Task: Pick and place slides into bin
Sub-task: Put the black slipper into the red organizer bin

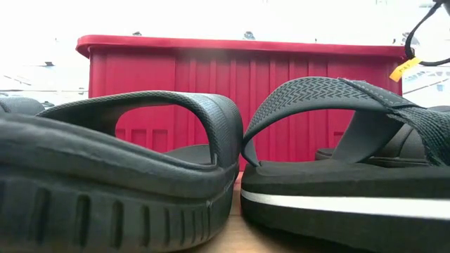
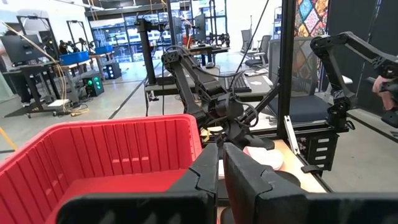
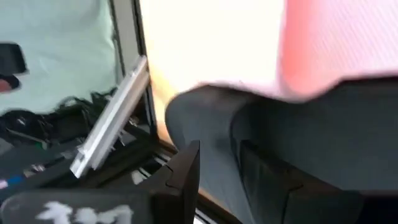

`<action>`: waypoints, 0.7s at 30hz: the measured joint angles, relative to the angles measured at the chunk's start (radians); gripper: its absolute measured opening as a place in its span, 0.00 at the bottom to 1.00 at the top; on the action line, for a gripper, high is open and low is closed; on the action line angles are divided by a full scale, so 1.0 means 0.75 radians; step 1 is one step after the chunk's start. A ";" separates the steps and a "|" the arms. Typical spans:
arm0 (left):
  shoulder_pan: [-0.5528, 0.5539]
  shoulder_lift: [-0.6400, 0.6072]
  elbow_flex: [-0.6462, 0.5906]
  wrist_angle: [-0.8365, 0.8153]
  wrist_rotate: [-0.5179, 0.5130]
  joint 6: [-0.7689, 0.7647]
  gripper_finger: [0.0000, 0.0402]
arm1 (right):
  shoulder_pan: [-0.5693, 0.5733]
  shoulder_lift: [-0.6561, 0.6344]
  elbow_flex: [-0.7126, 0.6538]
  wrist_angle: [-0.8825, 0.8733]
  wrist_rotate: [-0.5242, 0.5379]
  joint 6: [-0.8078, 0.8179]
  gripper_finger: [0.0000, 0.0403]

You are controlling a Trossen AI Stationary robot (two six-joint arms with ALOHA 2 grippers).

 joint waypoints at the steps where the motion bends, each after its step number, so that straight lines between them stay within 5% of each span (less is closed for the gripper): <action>1: 0.000 0.000 0.000 0.000 0.000 0.000 0.06 | 0.000 0.000 -0.006 0.029 0.002 0.023 0.26; 16: 0.000 0.000 0.000 -0.001 0.000 0.001 0.06 | 0.000 0.000 -0.014 0.066 0.004 0.113 0.16; 21: 0.000 0.000 0.000 0.000 0.000 0.008 0.06 | 0.000 0.000 -0.014 0.067 0.001 0.111 0.06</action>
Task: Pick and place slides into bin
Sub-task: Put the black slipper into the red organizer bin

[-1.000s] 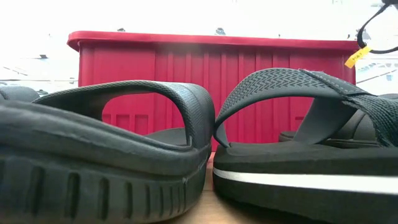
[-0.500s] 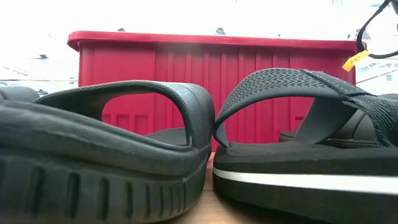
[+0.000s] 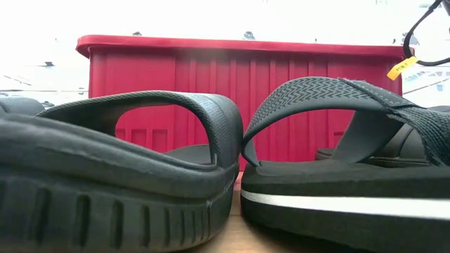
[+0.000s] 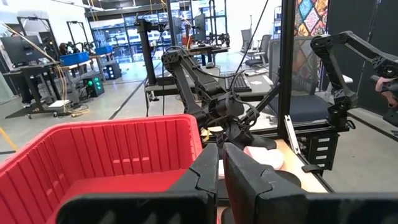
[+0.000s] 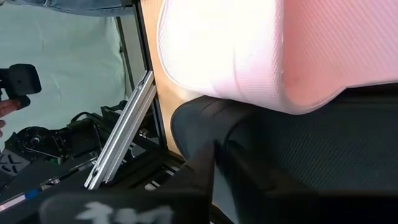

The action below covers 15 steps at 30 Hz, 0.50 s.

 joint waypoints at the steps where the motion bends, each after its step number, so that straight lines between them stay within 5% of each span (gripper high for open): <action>1: 0.000 0.000 0.000 0.000 0.000 0.009 0.06 | 0.000 0.000 0.000 0.001 -0.001 0.006 0.03; 15: 0.000 0.000 0.000 0.000 0.000 0.072 0.06 | 0.000 0.000 0.029 -0.003 -0.037 0.226 0.00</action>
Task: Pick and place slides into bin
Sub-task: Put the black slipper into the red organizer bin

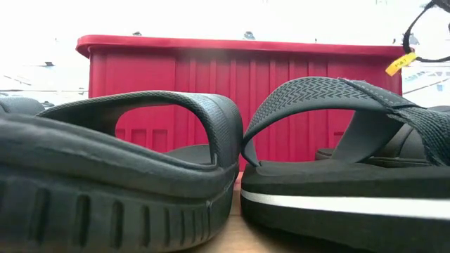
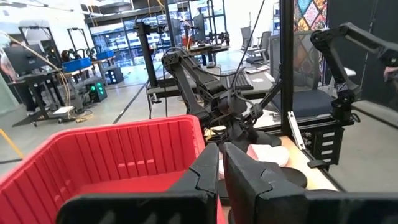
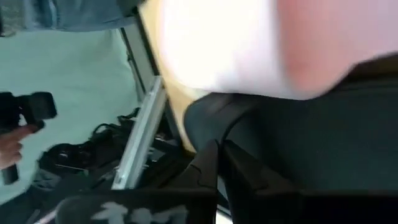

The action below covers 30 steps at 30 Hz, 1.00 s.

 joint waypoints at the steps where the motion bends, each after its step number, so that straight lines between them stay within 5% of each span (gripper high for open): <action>1: 0.000 0.000 0.000 0.000 0.000 0.013 0.06 | 0.000 0.000 0.015 -0.001 -0.005 0.014 0.00; 30: 0.000 0.000 0.000 -0.001 0.000 0.039 0.06 | 0.027 -0.001 0.488 -0.126 -0.033 0.408 0.00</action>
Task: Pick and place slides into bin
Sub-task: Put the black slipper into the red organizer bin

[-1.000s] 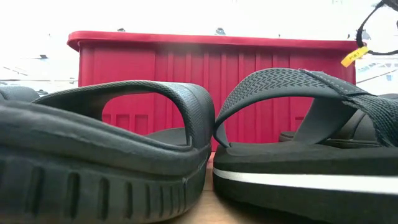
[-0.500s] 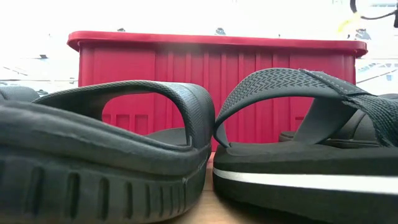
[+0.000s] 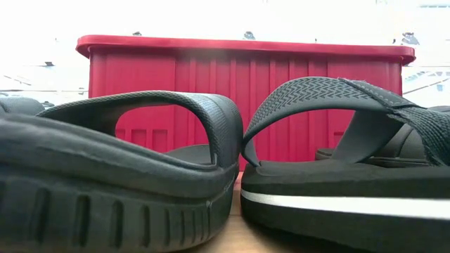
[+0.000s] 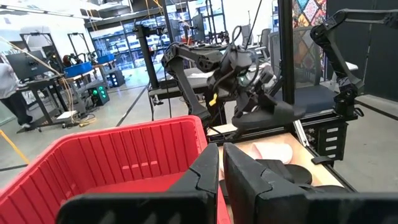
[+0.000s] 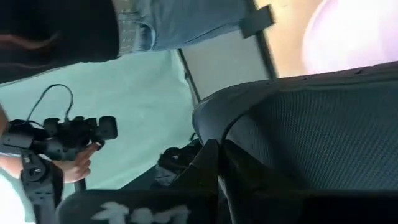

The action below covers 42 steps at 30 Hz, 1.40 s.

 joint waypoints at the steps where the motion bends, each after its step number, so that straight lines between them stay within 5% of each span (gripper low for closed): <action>1: 0.000 0.000 0.000 0.000 0.000 0.005 0.06 | 0.008 0.000 0.014 -0.008 0.000 0.018 0.00; 10: 0.000 0.000 0.000 0.000 0.000 0.065 0.06 | 0.035 0.000 0.189 -0.031 0.023 0.131 0.00; 19: 0.000 0.000 0.000 -0.002 0.000 0.067 0.06 | 0.021 0.000 0.347 -0.130 0.332 0.016 0.00; 29: 0.000 0.000 0.000 -0.072 -0.006 0.061 0.06 | -0.135 -0.004 0.403 -0.147 0.603 -0.396 0.00; 42: 0.000 0.000 0.000 -0.071 -0.023 0.057 0.06 | -0.489 -0.055 0.489 -0.137 0.608 -0.971 0.00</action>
